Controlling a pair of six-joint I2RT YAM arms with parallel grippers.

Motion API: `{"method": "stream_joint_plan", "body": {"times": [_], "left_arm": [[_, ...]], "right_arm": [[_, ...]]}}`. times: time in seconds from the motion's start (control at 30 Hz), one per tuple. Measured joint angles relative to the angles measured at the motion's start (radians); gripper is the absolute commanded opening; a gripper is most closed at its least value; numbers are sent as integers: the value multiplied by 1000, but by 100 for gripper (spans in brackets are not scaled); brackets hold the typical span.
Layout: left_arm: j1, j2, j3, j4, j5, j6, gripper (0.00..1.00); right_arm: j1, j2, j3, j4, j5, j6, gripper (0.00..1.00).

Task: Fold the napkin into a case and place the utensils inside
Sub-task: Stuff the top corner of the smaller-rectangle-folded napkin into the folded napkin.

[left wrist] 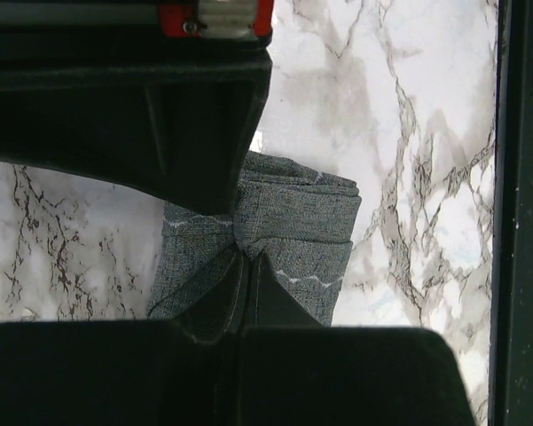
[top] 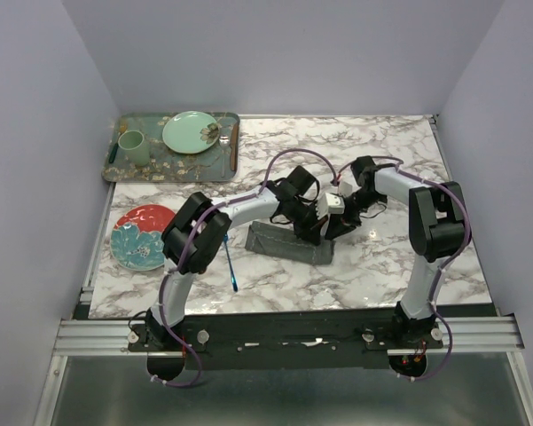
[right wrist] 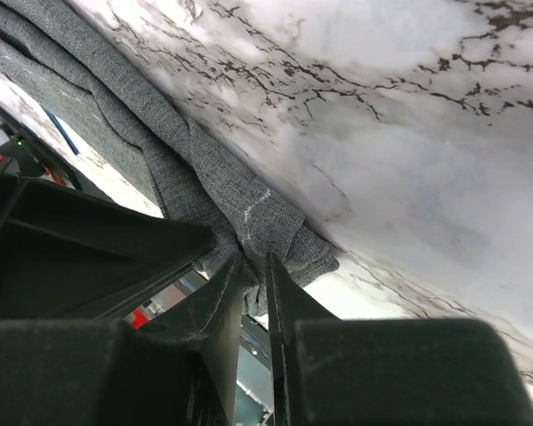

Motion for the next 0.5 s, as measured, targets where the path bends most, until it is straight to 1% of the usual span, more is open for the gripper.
{"method": "stream_joint_plan", "body": {"times": [0.27,0.5], "left_arm": [[0,-38,-55,69,-32,-70,0],[0,-48,-118,143,-61,-102,0]], "right_arm": [[3,1,-19,-6,-7,12,23],[3,91,-4,-22,-22,28,23]]}}
